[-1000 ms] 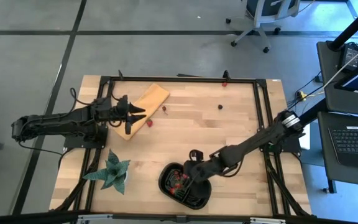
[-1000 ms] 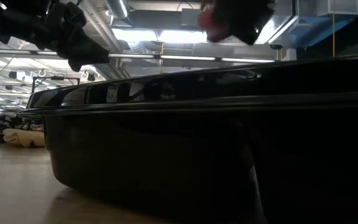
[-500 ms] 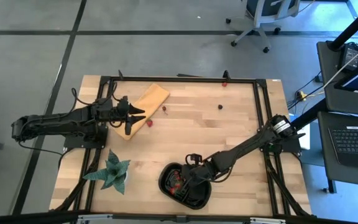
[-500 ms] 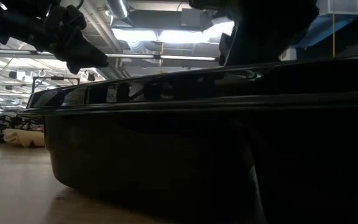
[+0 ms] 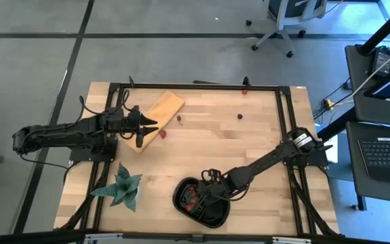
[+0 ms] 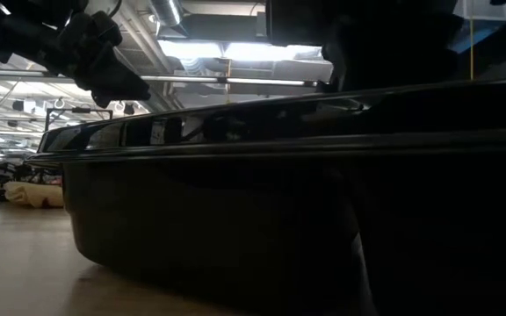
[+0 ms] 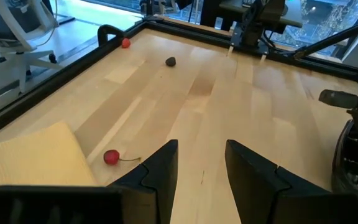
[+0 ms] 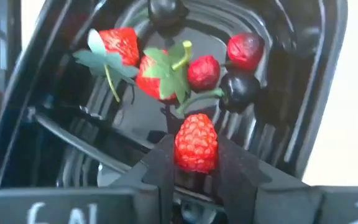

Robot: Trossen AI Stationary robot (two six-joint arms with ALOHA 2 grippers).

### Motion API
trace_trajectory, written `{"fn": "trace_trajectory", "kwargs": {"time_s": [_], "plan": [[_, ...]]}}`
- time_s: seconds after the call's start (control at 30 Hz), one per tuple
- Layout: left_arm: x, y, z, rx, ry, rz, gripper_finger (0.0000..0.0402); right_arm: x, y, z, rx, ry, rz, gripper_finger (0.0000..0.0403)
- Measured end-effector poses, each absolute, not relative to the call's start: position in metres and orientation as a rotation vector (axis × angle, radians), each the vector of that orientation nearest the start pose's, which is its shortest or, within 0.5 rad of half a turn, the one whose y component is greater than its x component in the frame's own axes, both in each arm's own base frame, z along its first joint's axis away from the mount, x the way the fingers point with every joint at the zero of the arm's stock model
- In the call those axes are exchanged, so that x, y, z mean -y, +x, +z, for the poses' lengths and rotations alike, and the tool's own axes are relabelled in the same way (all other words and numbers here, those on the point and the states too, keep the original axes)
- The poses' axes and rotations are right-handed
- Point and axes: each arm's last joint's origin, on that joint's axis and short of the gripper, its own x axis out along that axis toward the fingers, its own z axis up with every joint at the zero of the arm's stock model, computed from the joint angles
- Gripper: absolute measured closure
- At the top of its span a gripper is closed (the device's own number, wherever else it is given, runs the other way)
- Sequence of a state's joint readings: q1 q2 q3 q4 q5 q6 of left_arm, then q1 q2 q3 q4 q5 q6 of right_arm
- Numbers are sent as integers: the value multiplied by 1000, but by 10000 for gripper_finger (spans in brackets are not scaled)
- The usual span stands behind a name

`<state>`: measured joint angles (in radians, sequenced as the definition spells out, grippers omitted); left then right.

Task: Pick and placing Produce into tupperware
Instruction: Put the bottom red raspberry into the black container, then put the red strawberry into the black container

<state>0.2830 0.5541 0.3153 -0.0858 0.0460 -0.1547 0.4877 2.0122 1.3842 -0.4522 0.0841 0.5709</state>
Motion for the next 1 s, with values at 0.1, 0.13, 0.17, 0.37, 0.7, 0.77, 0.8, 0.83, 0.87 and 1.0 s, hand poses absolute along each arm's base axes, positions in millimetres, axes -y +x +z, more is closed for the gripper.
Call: {"fn": "trace_trajectory", "kwargs": {"time_s": [0.1,0.13,0.17,0.37,0.7,0.77,0.8,0.83,0.87,1.0], "plan": [[-38,134,212,-303,-206,259,276,-191,365,160,-1108,203,51,301],[-38,134,212,-304,-206,260,276,-191,365,160,-1106,205,51,301],[-38,134,212,-304,-206,259,276,-191,365,160,-1106,208,50,301],[-38,134,212,-303,-206,259,276,-191,365,160,-1106,225,39,296],[-38,134,212,-303,-206,259,276,-191,365,160,-1106,225,39,273],[-38,134,212,-303,-206,259,276,-191,365,160,-1105,227,38,273],[-38,134,212,-303,-206,259,276,-191,365,160,-1106,227,38,273],[-38,134,212,-303,-206,259,276,-191,365,160,-1106,226,38,273],[-38,134,212,-303,-206,259,276,-191,365,160,-1105,227,38,273],[-38,134,212,-303,-206,259,276,-191,365,160,-1105,231,36,272]]}}
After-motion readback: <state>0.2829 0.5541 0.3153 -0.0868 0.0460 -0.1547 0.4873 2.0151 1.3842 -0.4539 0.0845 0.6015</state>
